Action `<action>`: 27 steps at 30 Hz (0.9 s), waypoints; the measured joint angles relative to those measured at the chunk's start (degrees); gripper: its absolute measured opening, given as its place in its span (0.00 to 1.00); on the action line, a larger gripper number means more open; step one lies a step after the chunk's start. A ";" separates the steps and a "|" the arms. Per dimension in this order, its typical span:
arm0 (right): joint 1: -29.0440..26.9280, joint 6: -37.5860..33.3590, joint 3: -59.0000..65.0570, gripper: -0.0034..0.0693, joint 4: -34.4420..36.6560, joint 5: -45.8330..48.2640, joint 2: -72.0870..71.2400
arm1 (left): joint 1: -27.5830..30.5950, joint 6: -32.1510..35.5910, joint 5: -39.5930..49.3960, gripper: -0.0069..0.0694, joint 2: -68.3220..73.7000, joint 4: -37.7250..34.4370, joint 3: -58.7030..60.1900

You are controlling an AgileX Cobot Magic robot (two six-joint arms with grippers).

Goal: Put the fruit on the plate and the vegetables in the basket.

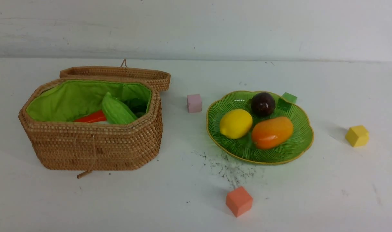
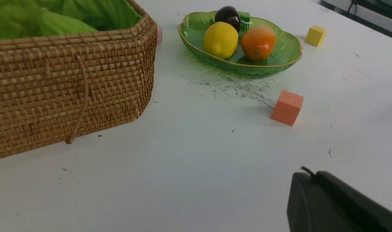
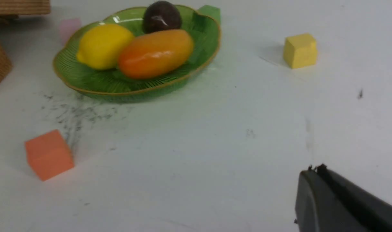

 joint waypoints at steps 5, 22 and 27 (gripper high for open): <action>-0.70 -0.14 4.56 0.02 0.39 -1.22 -4.16 | 0.00 0.00 0.18 0.07 0.00 -0.08 0.02; -0.70 -0.19 4.67 0.03 0.39 -1.41 -4.23 | 0.00 0.00 0.31 0.08 -0.01 -0.09 0.15; -0.70 -0.31 4.67 0.04 0.39 -1.41 -4.23 | 0.00 0.00 0.31 0.08 -0.01 -0.09 0.15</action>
